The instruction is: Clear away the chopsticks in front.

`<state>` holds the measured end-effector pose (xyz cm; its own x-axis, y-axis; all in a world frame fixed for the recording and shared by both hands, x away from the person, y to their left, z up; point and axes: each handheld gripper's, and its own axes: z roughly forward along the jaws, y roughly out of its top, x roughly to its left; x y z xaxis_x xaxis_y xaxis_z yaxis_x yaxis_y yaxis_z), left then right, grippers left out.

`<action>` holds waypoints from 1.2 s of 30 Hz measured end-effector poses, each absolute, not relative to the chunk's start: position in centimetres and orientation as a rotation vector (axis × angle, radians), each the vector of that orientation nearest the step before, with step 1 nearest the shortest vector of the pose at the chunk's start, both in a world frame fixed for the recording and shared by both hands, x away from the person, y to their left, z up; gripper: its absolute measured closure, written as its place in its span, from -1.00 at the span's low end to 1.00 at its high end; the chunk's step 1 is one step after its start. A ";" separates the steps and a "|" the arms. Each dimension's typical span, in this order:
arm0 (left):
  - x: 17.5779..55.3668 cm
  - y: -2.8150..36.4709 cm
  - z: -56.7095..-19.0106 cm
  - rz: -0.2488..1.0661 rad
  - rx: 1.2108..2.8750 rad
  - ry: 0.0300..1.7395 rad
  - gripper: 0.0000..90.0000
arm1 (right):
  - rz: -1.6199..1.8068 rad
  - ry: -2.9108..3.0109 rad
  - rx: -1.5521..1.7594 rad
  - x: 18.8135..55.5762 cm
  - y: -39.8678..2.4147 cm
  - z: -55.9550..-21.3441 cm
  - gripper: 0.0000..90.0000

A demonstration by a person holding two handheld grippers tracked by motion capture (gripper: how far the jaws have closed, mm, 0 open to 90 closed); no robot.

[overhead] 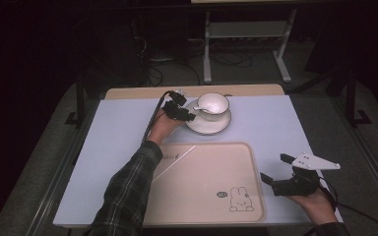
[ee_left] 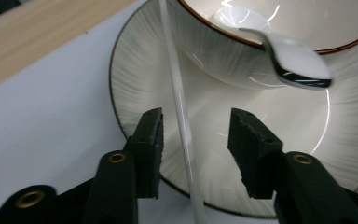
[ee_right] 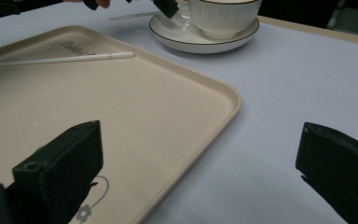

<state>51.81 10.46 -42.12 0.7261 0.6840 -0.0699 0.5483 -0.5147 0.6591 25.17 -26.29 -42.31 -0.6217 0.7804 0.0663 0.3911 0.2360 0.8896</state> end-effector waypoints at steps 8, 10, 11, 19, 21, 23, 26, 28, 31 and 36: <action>52.2 9.7 -42.9 0.292 2.269 0.954 0.65 | 1.357 2.119 1.076 25.2 -26.3 -42.3 -1.00; 52.3 9.7 -43.0 0.289 2.253 0.974 0.74 | 1.357 2.121 1.076 25.2 -26.3 -42.3 -1.00; 52.4 9.7 -43.0 0.296 2.250 0.982 0.78 | 1.354 2.123 1.077 25.2 -26.3 -42.3 -1.00; 52.6 10.2 -42.6 0.330 2.220 1.039 0.87 | 1.355 2.123 1.078 25.2 -26.3 -42.3 -1.00; 52.5 10.4 -42.2 0.329 2.208 1.041 0.87 | 1.355 2.123 1.078 25.2 -26.3 -42.3 -1.00; 52.4 10.7 -41.7 0.334 2.209 1.041 0.87 | 1.355 2.123 1.077 25.3 -26.4 -42.3 -1.00; 52.0 11.6 -40.7 0.325 2.201 1.054 0.87 | 1.355 2.121 1.077 25.3 -26.4 -42.3 -1.00; 51.6 12.3 -40.1 0.313 2.200 1.058 0.87 | 1.354 2.121 1.077 25.2 -26.4 -42.3 -1.00; 50.8 13.3 -39.3 0.302 2.197 1.072 0.87 | 1.357 2.118 1.078 25.2 -26.4 -42.3 -1.00; 49.0 15.4 -38.2 0.286 2.195 1.074 0.87 | 1.356 2.114 1.077 25.2 -26.3 -42.2 -1.00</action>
<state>48.99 15.42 -38.17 0.6376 0.7651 -0.0903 0.6186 -0.4386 0.6518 25.20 -26.34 -42.23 -0.6196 0.7820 0.0677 0.3872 0.2296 0.8929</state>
